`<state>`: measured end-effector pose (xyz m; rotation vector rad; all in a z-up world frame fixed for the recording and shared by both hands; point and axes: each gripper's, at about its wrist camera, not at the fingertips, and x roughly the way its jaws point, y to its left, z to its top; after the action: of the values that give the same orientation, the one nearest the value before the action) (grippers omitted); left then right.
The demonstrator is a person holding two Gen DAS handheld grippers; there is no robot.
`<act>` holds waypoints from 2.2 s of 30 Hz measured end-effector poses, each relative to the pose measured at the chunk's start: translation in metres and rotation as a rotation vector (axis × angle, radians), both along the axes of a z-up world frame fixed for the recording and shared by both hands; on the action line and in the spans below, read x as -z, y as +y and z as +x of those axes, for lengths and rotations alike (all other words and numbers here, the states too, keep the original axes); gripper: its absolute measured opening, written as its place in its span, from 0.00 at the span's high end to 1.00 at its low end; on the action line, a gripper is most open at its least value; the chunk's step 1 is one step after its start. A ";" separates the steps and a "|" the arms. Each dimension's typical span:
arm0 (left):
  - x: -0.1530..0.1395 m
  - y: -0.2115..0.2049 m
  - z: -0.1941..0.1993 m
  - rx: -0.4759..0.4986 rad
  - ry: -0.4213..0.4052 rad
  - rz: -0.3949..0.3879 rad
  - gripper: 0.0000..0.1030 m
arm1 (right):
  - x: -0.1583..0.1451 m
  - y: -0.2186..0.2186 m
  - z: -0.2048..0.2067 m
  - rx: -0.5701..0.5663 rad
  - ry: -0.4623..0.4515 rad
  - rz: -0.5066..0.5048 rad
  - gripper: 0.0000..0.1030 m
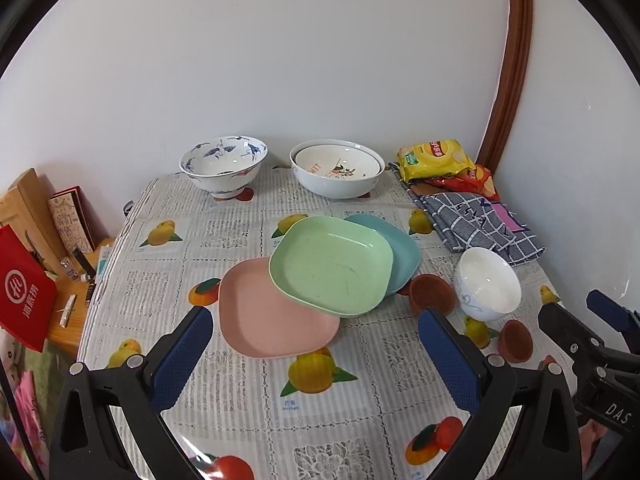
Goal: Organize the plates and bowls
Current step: 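Move both tools toward the light green plate resting on the pink plate, then close the left gripper on the green plate rim while the right gripper grips it too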
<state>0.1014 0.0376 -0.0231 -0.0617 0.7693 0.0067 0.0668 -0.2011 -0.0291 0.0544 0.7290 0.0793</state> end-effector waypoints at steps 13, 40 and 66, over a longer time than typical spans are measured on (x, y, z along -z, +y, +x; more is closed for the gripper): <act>0.037 0.020 0.057 -0.061 0.058 0.000 0.05 | 0.041 0.016 0.076 -0.076 0.107 0.029 0.13; 0.102 0.028 0.166 -0.022 0.171 -0.007 0.21 | 0.110 0.048 0.167 -0.077 0.247 0.150 0.40; 0.112 0.039 0.163 0.013 0.176 -0.069 0.86 | 0.128 0.083 0.188 -0.118 0.277 0.103 0.88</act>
<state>0.2641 0.0765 -0.1356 -0.1229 0.9455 -0.0269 0.2552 -0.1176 -0.1567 0.1226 1.0047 0.2260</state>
